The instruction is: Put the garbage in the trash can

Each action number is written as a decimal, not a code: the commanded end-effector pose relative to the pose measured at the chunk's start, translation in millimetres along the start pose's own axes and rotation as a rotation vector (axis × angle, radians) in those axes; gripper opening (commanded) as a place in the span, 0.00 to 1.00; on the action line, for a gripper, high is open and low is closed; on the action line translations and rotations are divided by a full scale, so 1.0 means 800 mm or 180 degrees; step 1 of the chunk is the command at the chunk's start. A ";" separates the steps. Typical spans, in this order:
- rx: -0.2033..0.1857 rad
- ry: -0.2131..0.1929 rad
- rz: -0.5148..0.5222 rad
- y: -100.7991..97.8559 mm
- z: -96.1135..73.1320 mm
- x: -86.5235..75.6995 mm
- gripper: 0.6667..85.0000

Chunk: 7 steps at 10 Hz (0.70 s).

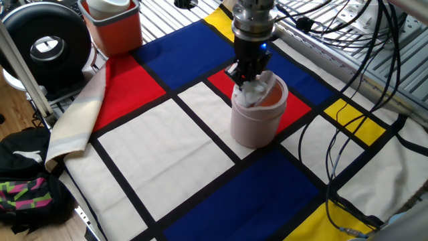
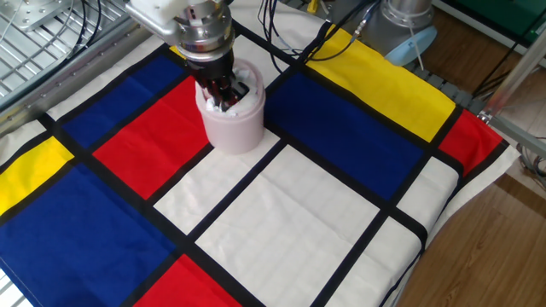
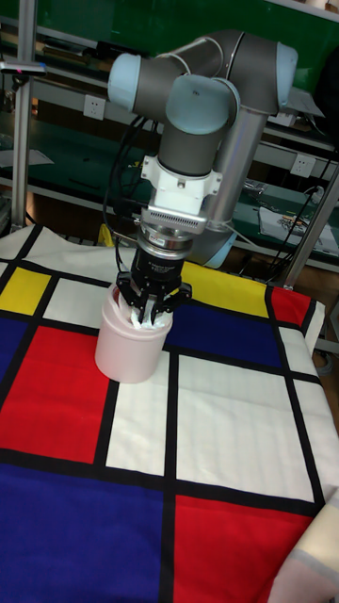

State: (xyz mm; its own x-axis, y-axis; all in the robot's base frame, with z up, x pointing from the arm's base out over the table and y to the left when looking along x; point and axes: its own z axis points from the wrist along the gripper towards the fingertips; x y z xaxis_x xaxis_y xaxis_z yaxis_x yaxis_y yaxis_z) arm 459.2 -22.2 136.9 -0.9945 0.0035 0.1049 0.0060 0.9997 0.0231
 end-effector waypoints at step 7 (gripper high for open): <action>0.0020 0.0067 -0.0372 -0.013 -0.023 0.002 0.45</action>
State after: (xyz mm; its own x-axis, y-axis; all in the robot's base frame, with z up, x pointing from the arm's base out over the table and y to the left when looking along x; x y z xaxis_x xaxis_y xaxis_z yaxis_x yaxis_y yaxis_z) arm 456.9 -32.4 148.2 -0.9878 -0.0910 0.1261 -0.0889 0.9958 0.0216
